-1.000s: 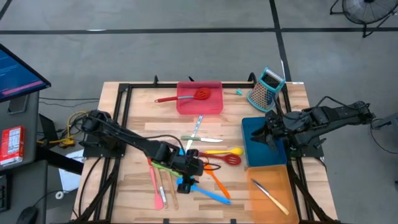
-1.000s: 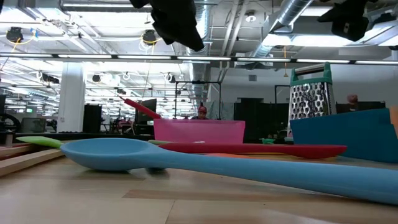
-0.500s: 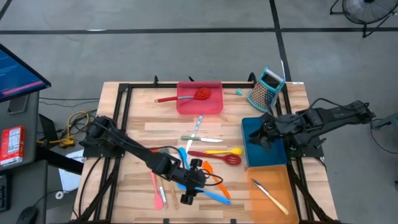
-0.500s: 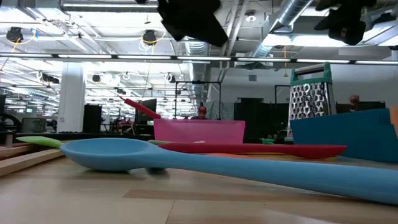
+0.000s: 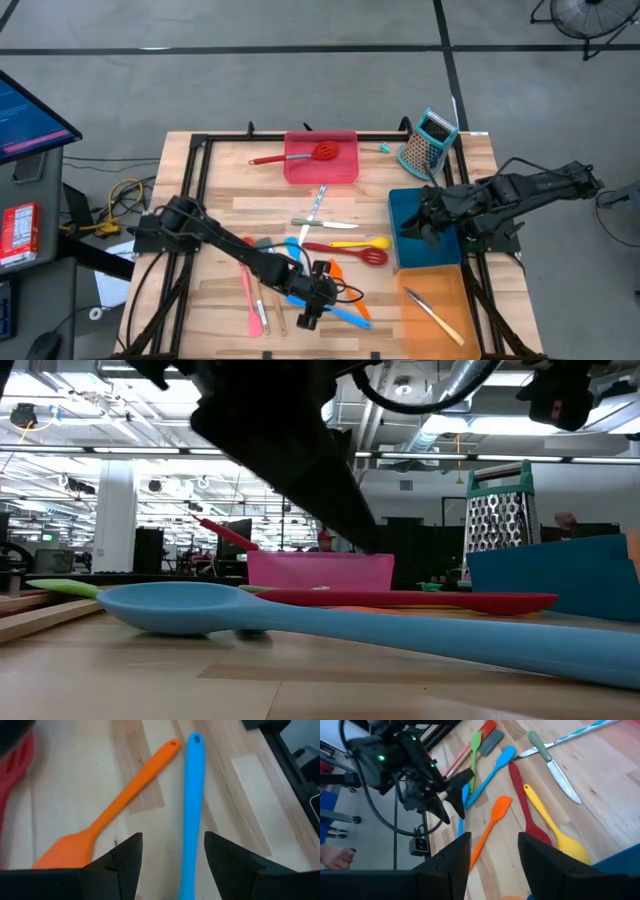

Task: Pick & Place Kitchen Items
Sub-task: Put the blue serving spoon into the red bin

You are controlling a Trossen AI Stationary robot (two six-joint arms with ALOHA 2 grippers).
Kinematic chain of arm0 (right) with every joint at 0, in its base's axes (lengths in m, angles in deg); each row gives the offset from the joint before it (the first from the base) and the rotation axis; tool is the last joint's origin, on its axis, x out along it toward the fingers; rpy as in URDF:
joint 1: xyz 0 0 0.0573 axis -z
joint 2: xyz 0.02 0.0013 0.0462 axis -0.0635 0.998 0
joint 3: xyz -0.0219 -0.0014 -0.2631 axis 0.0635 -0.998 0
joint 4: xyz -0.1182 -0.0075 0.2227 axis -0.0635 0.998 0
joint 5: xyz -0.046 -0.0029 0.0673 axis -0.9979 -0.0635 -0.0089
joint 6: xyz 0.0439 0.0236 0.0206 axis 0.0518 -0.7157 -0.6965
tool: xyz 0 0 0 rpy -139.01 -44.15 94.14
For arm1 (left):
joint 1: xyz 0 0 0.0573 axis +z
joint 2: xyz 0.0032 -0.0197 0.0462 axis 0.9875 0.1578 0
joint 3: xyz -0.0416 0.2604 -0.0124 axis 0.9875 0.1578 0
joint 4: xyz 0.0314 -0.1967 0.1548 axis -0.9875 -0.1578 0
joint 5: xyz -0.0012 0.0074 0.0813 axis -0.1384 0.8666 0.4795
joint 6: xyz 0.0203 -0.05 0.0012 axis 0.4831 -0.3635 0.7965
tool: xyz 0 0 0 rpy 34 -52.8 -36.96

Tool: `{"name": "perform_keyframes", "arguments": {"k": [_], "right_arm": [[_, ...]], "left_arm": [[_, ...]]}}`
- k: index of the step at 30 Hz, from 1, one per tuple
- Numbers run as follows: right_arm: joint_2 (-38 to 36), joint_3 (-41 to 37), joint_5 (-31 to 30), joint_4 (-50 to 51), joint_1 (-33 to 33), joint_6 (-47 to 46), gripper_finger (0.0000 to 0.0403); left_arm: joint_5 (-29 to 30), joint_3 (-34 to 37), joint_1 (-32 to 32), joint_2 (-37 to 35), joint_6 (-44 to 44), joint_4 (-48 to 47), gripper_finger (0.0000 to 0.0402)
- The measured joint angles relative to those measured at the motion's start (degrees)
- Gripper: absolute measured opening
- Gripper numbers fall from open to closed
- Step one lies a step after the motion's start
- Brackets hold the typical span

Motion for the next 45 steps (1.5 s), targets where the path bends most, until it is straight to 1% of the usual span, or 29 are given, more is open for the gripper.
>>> {"name": "perform_keyframes", "arguments": {"k": [3,10,13,17,21,25,29,32,39,41,45], "right_arm": [[-0.55,0.0,0.0,-0.38,0.0,0.0,0.0161],[-1.89,-0.02,-0.25,-0.41,-1.25,0.02,0.0161],[-1.93,-0.02,-0.33,-0.54,-2.41,0.02,0.0161],[-1.89,-0.02,-0.39,-0.85,-3.96,0.02,0.0161],[-1.89,-0.02,-0.42,-0.83,-4.92,0.02,0.0161],[-1.89,-0.04,-0.42,-0.83,-5.59,0.01,0.0161],[-1.89,-0.02,-0.42,-0.83,-5.68,-0.26,0.0161],[-1.89,-0.02,-0.42,-0.83,-5.68,-0.3,0.0161],[-1.89,-0.02,-0.44,-0.81,-5.68,0.0,0.0161],[-1.89,-0.02,-0.42,-0.81,-5.68,0.0,0.0161],[-1.89,-0.02,-0.42,-0.81,-5.68,0.0,0.0161]], "left_arm": [[-1.92,0.0,0.0,0.52,0.07,-0.03,0.0195],[-2.4,0.0,0.02,0.63,0.54,-0.22,0.0195],[-2.45,1.13,0.04,0.61,1.12,0.02,0.0195],[-4.58,3.14,0.04,0.63,0.96,-0.11,0.0195],[-3.45,3.93,0.23,0.63,0.94,-0.27,0.0195],[-3.53,3.95,0.74,0.63,1.42,-0.19,0.0191],[-3.93,5.55,0.76,0.58,3.31,0.41,0.0161],[-3.71,6.85,0.59,0.54,3.06,0.52,0.0138],[-4.43,7.3,0.63,0.47,2.74,0.57,0.0119],[-4.5,7.3,0.92,0.45,1.17,0.45,0.0099],[-4.91,7.29,1.71,0.31,-1.67,0.38,0.003]]}}
